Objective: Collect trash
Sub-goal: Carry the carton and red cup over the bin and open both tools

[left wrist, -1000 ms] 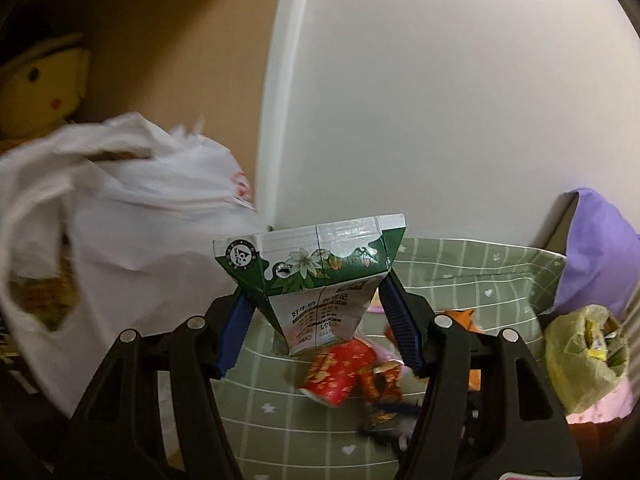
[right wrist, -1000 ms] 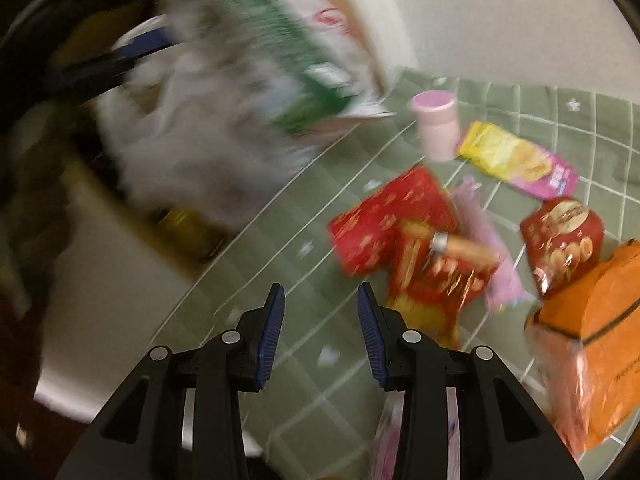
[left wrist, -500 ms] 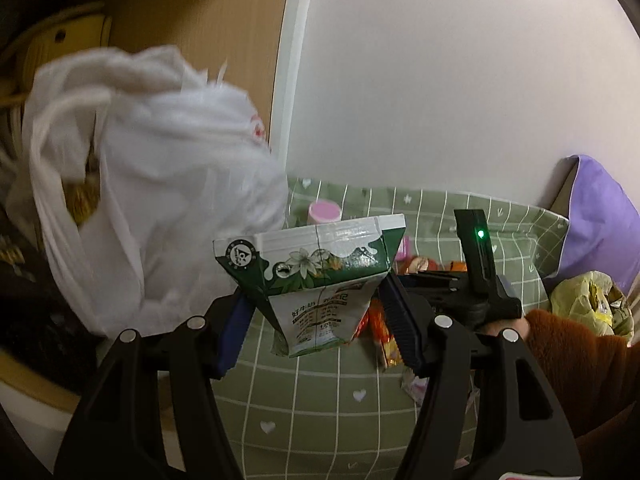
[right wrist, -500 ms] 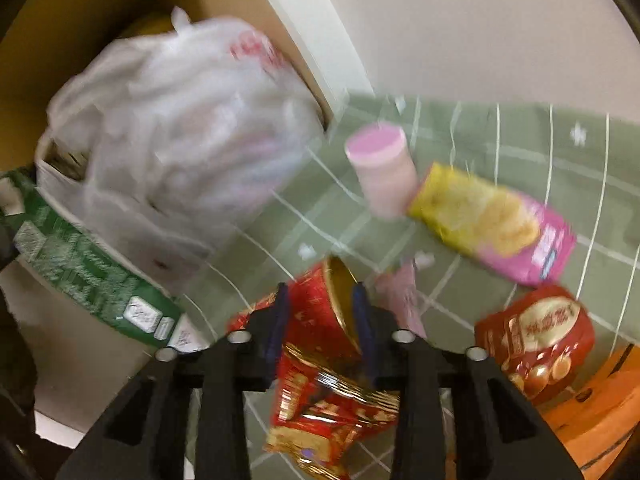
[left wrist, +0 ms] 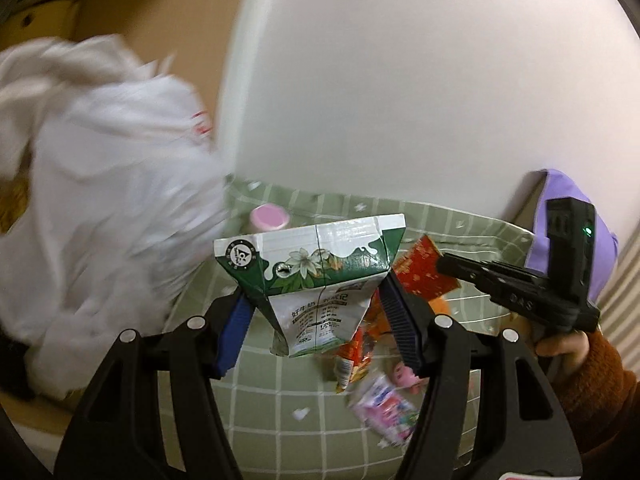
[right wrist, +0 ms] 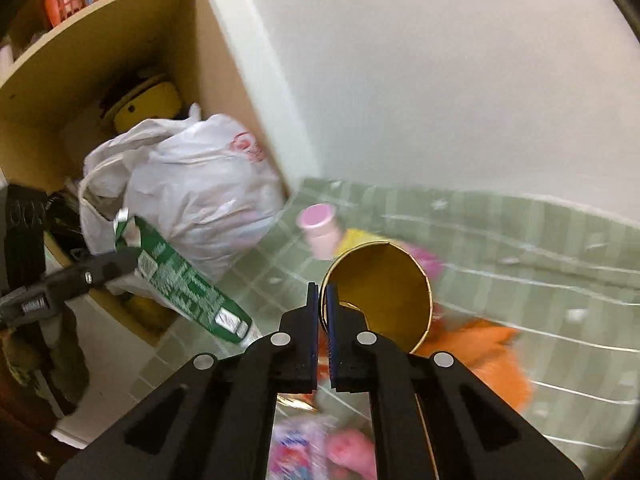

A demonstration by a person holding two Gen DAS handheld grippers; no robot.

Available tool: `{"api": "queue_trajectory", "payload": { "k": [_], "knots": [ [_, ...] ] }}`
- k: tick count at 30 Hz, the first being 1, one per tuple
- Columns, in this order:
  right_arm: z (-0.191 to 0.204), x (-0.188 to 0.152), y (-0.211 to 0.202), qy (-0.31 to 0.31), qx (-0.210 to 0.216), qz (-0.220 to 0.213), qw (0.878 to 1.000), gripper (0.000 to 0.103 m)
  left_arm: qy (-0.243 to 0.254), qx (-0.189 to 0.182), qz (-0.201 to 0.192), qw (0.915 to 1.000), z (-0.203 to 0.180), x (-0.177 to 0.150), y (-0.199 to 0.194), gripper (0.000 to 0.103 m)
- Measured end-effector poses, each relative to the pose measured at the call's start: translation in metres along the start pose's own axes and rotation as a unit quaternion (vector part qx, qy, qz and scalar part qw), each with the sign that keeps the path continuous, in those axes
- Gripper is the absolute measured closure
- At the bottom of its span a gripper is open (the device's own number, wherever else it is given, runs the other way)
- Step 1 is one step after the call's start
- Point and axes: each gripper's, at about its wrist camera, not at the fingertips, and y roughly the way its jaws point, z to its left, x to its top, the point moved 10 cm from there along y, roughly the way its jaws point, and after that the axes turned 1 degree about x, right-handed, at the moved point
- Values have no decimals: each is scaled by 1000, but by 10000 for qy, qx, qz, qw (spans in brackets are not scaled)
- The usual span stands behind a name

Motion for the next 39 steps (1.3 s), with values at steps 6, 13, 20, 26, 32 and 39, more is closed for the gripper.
{"api": "queue_trajectory", "payload": {
  "k": [6,13,20,26,32,39],
  "knots": [
    [-26,-9,-57,-137,-798,-268,9964,98,350,-487,-62,9982,-49,19,12,44],
    [-61,-20,-127,199,-1536,-703,9854,98,881,-1205,-15,9888,-120,32,28,44],
    [-93,-24,-221,565,-2434,-1328,9591,98,1398,-2176,-46,9660,-211,49,33,44],
    [-122,-38,-297,856,-3117,-1666,9315,98,1978,-2881,-98,9369,-297,53,25,44],
    [-148,-63,-372,1175,-3771,-1848,8999,98,2346,-3519,65,9061,-377,37,23,44],
    [-166,-99,-414,1618,-4000,-1825,8835,98,2700,-4002,331,8751,-441,8,36,44]
  ]
}}
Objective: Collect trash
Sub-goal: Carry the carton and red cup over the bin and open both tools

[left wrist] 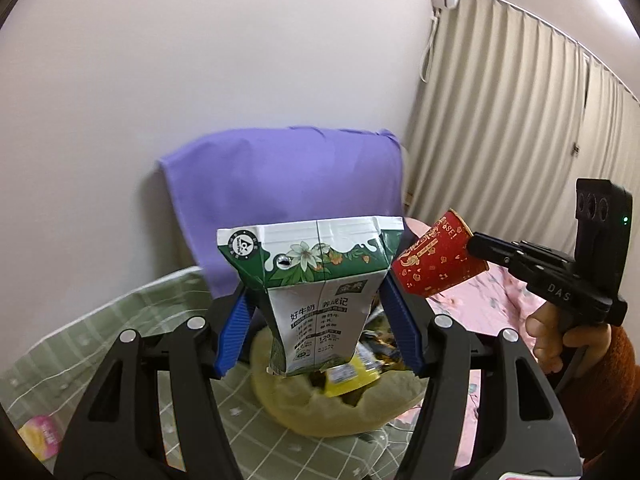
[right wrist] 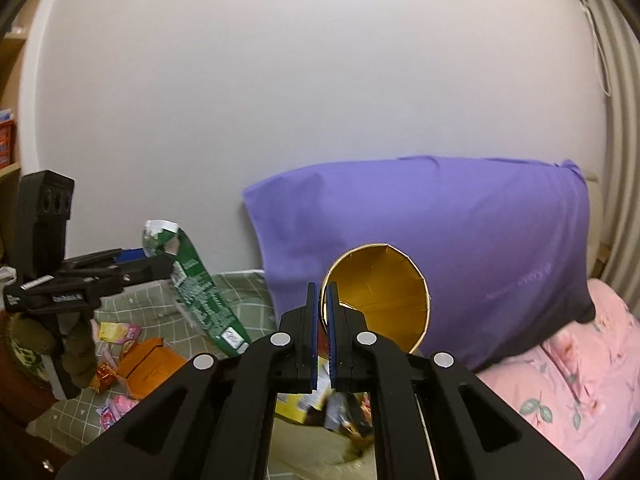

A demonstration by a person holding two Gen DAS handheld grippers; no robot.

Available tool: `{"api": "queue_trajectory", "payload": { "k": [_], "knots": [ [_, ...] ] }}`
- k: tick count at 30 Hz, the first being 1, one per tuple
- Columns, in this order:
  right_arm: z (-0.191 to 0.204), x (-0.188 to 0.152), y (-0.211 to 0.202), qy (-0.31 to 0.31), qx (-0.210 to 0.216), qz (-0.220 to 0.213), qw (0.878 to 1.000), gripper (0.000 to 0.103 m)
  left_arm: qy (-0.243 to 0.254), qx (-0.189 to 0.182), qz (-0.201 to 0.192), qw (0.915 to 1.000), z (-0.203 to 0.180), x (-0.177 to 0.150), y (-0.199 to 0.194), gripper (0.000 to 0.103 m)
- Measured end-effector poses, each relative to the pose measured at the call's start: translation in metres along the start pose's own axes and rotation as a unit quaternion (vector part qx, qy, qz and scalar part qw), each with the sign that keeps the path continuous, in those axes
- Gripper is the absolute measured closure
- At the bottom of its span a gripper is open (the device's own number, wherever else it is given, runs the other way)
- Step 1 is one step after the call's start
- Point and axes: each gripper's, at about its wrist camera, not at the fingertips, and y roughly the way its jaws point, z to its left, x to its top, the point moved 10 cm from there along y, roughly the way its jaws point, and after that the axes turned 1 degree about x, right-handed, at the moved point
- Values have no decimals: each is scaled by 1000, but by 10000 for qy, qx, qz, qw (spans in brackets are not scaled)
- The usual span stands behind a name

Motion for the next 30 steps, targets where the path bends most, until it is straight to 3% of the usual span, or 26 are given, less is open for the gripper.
{"api": "queue_trajectory", "payload": {
  "k": [8,16,24,30],
  "knots": [
    [-22,-35,35,279,59,485,9984,98,-233,-373,572,9974,-9,-36,70,44],
    [-37,-56,64,303,367,813,9956,98,-147,-360,1230,9916,-16,-87,129,44],
    [-26,-90,95,246,778,1254,9887,98,-103,-397,1560,9869,-17,-113,128,44],
    [-34,-110,100,261,613,1506,9864,98,-57,-380,1695,9848,-20,-126,131,44]
  ]
}}
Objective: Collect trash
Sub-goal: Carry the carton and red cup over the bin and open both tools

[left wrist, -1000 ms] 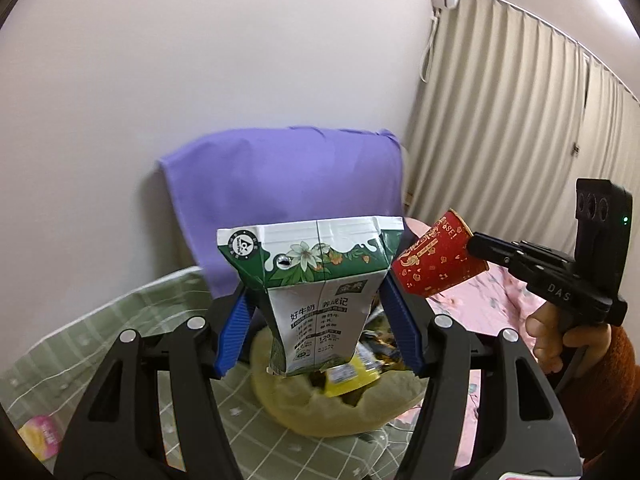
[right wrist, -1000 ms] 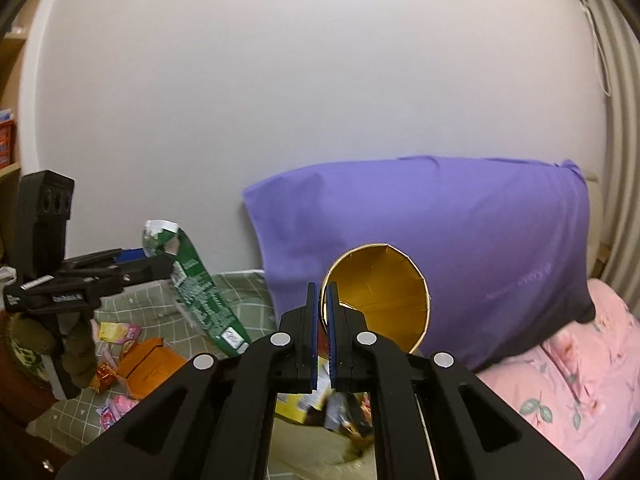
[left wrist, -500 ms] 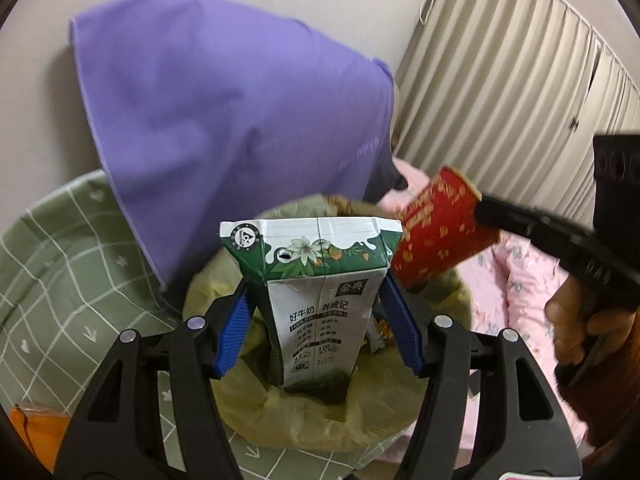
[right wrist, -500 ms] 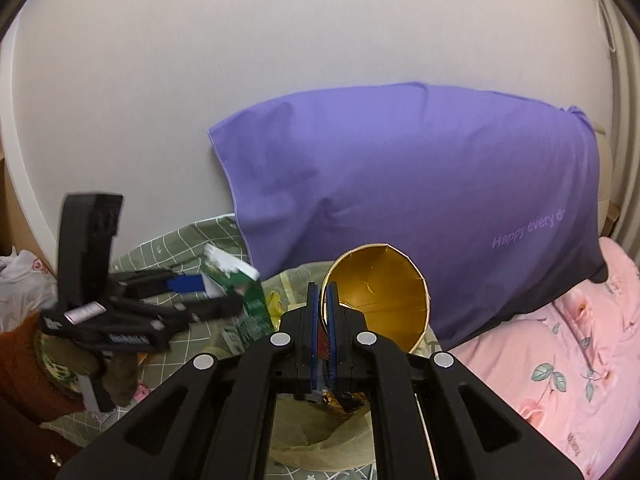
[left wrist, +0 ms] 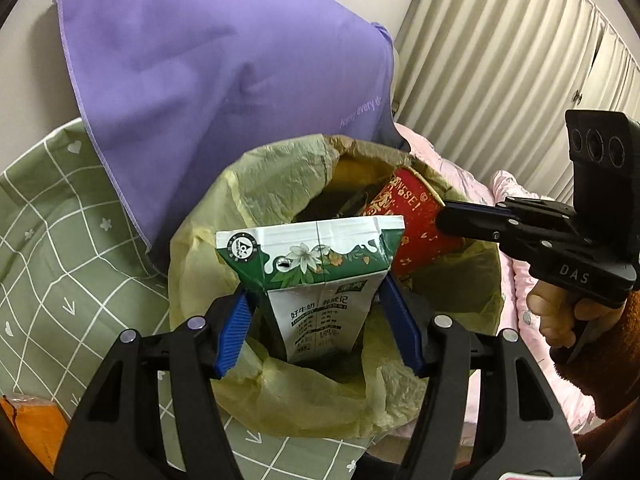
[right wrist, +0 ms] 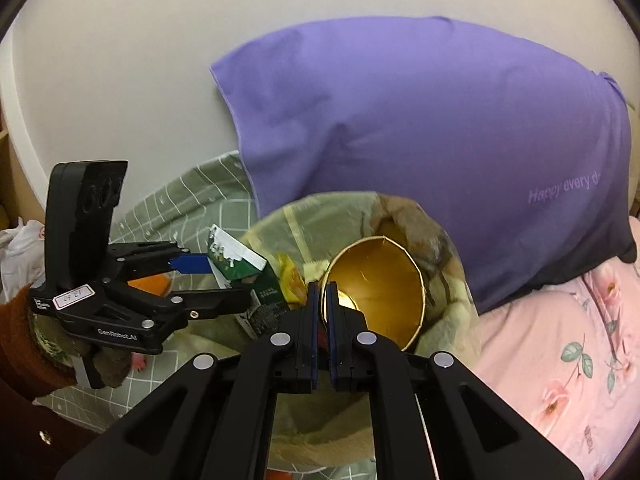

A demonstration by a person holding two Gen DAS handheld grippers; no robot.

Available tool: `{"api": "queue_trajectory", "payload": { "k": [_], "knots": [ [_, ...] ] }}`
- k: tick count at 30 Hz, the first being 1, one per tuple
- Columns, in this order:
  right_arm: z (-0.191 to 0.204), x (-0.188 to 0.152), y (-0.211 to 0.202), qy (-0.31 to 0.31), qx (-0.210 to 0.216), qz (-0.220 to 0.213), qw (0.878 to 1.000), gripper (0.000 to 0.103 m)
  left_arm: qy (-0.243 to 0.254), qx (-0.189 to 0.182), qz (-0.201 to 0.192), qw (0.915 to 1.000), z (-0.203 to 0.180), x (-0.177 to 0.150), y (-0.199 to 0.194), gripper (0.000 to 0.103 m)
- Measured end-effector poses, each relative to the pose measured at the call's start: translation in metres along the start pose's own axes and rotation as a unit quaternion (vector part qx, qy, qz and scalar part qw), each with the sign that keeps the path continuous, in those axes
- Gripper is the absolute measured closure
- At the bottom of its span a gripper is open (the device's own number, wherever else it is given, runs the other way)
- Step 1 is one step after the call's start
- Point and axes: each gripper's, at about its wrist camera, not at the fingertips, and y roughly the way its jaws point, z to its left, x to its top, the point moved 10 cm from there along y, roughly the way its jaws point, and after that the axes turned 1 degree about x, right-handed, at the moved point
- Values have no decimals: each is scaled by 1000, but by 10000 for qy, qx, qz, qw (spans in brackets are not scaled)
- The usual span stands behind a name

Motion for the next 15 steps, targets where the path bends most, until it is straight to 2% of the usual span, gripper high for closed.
{"api": "queue_trajectory", "payload": {
  "k": [5,11,15],
  "knots": [
    [-5,-4,-1,95,-143,19,9999,98,-25,17,-1,10000,0,3,5,44],
    [-6,-5,1,141,-310,-41,9994,98,-80,27,-115,9999,9,26,6,44],
    [-3,-5,0,88,-317,-100,9994,98,79,28,149,9999,7,23,12,44]
  ]
}}
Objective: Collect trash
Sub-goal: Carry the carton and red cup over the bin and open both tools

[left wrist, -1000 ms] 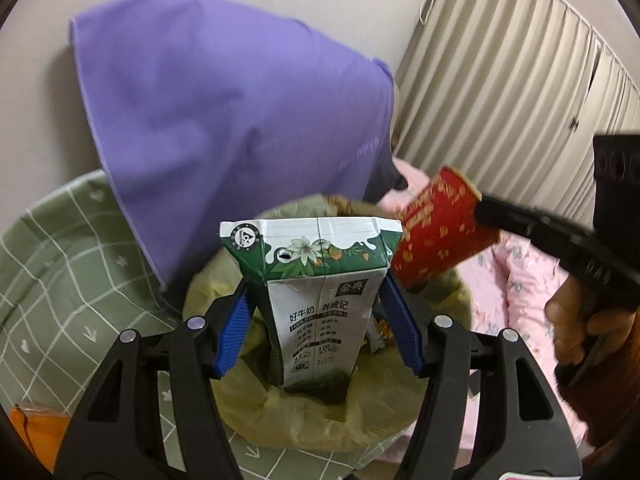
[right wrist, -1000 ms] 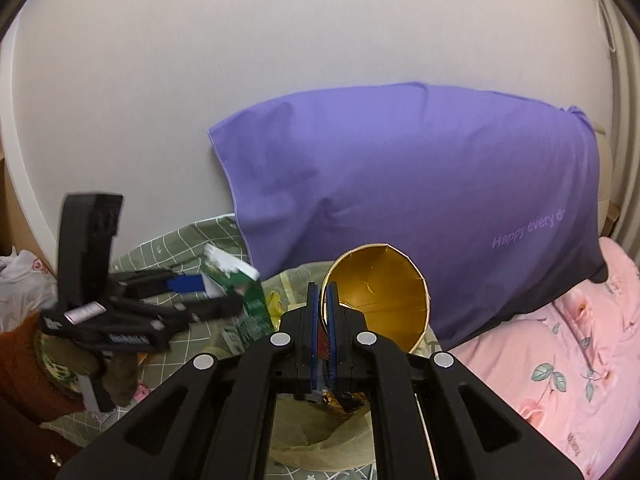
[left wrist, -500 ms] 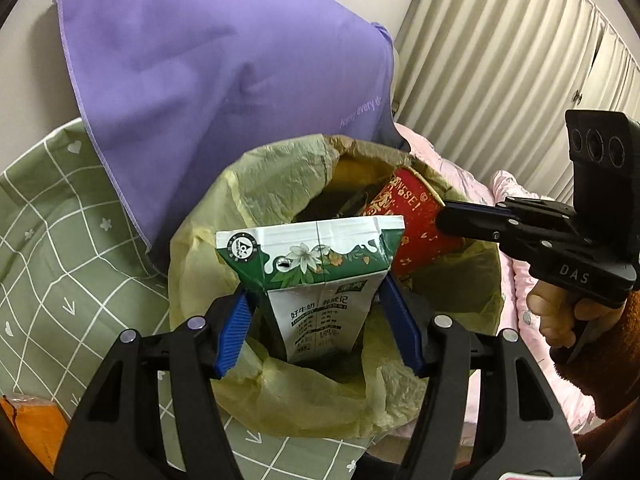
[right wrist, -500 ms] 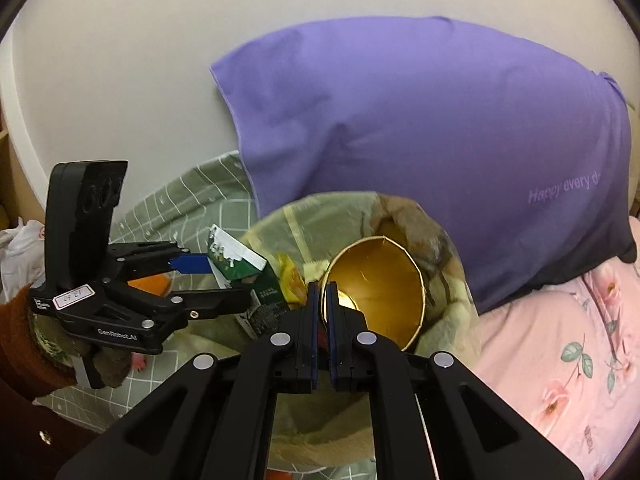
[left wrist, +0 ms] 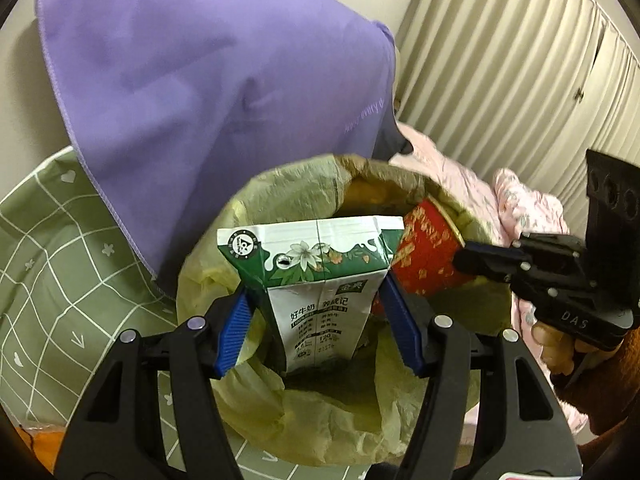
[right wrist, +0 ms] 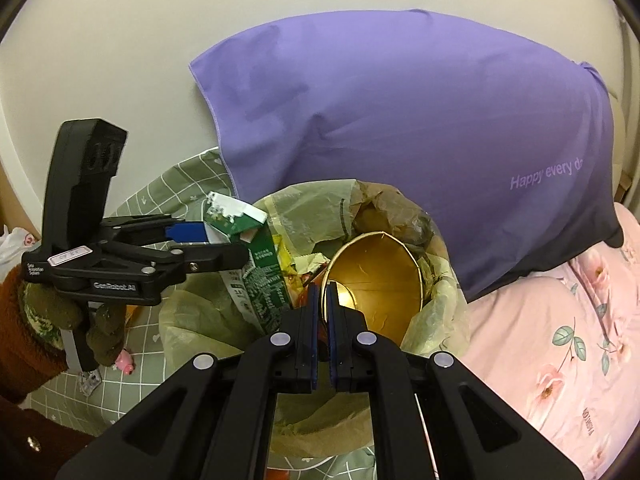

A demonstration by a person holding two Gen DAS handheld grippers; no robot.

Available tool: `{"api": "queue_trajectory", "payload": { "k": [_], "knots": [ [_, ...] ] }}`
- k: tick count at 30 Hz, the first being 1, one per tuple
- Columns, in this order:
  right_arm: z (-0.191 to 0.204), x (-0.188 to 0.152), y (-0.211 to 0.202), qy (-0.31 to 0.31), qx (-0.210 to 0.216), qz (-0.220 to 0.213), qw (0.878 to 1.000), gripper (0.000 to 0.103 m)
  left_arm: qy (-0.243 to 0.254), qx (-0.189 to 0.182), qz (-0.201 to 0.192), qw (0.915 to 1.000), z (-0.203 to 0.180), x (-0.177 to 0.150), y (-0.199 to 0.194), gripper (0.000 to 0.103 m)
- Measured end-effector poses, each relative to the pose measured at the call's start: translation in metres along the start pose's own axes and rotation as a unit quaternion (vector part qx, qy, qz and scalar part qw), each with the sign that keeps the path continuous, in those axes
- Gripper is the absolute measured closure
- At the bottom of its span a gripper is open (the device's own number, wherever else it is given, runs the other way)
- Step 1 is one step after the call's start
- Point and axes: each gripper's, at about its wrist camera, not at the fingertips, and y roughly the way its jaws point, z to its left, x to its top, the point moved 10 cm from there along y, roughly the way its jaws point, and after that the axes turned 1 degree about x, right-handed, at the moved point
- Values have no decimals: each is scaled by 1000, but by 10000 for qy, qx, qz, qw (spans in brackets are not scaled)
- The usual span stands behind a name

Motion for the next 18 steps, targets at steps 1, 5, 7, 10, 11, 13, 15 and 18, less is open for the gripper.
{"api": "queue_trajectory", "payload": {
  "k": [1,5,7,10,11,13,15,18],
  "knots": [
    [0,-1,-1,-7,-9,-8,10000,98,62,9,78,9999,-2,-3,4,44],
    [-3,-1,-2,60,-11,-21,10000,98,160,1,205,9997,-7,-11,11,44],
    [-4,0,-2,81,-26,-26,10000,98,130,-10,176,9998,-7,-12,9,44],
    [-4,0,-4,91,-45,-59,9999,98,59,-6,138,9999,-5,-12,6,44],
    [-4,1,-4,97,-43,-76,9999,98,34,0,118,9999,-4,-12,3,44],
    [-3,2,-8,121,-52,-141,9998,97,-7,-25,55,10000,-2,-12,-7,44],
    [-4,3,-12,111,-153,-198,9996,96,-80,-62,-12,9999,-2,-12,-14,41],
    [-5,4,-16,113,-356,-262,9990,95,-210,-92,-140,9996,-1,-10,-31,35]
  ]
}}
